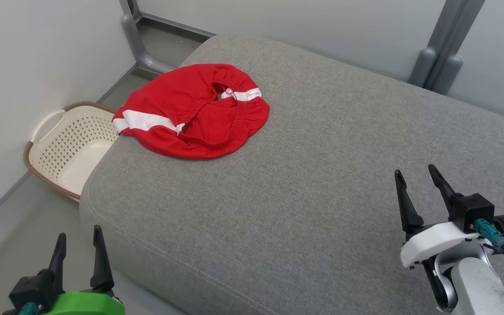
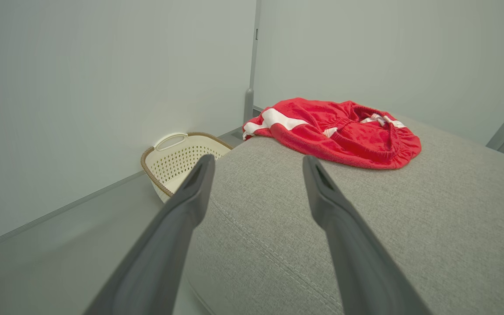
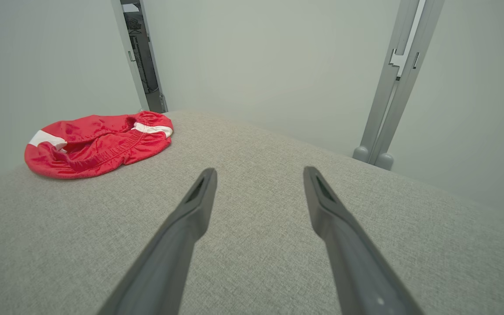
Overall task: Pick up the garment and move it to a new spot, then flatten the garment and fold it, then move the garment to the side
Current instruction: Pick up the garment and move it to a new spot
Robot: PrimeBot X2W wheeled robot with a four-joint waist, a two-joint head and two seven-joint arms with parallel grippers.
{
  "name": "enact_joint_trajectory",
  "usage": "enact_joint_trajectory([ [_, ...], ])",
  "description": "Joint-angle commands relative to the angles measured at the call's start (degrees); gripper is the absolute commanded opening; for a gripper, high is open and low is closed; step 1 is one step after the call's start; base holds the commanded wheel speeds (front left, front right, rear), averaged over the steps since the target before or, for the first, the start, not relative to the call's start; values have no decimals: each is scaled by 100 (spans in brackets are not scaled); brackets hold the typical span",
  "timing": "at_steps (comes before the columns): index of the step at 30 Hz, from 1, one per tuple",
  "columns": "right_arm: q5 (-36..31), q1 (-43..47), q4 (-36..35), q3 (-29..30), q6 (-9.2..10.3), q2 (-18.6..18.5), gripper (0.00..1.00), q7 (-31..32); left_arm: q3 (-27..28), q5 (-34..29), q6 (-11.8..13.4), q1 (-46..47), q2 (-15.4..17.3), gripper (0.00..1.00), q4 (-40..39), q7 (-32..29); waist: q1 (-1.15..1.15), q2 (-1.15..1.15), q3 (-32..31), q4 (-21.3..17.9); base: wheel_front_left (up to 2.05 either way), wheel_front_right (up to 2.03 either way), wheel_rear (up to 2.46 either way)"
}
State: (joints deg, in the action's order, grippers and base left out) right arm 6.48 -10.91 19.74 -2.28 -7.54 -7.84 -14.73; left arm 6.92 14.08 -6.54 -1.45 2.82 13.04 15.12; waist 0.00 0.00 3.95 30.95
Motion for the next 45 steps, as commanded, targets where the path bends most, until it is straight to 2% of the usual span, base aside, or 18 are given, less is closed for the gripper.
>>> enact_joint_trajectory([
  [1,30,18,-28,28,11,-36,100,-30,-69,-4,7,239,14,100,183,1,0,0,26,-14,0,0,0],
  [6,-59,132,-287,98,11,-63,100,63,-317,227,-44,1178,19,100,1307,-68,0,0,258,-93,0,0,0],
  [12,-142,-193,-819,-217,11,-271,100,411,-147,924,-91,2538,192,100,2371,-628,0,0,993,-827,0,0,0],
  [16,-176,-473,-1196,-445,11,-435,100,613,170,1525,-92,3295,430,100,2918,-1154,0,0,1558,-1421,0,0,0],
  [21,-143,-792,-1642,-654,11,-537,100,741,478,2081,-99,3993,773,100,3340,-1702,0,0,2247,-2129,0,0,0],
  [25,-156,-965,-1953,-696,11,-534,100,722,577,2213,-84,4305,1118,100,3507,-2059,0,0,2688,-2559,0,0,0],
  [29,-195,-1065,-2228,-667,11,-474,100,688,591,2210,5,4537,1442,100,3547,-2383,0,0,3095,-2861,0,0,0],
  [33,-223,-1090,-2352,-655,11,-393,100,619,656,2320,81,4681,1584,100,3577,-2606,0,0,3312,-3037,0,0,0],
  [38,-230,-1080,-2324,-720,11,-330,100,533,628,2360,77,4672,1582,100,3634,-2682,0,0,3398,-3205,0,0,0],
  [43,-210,-1049,-2246,-627,11,-319,100,471,539,2459,142,4512,1253,100,3950,-3121,0,0,3302,-3282,0,0,0],
  [44,-210,-1039,-2231,-614,11,-315,100,457,506,2458,143,4495,1224,61,3989,-3202,0,0,3271,-3282,0,0,0],
  [45,-207,-1023,-2209,-593,11,-310,100,441,482,2467,137,4480,1192,0,4013,-3266,0,0,3223,-3273,0,0,0],
])
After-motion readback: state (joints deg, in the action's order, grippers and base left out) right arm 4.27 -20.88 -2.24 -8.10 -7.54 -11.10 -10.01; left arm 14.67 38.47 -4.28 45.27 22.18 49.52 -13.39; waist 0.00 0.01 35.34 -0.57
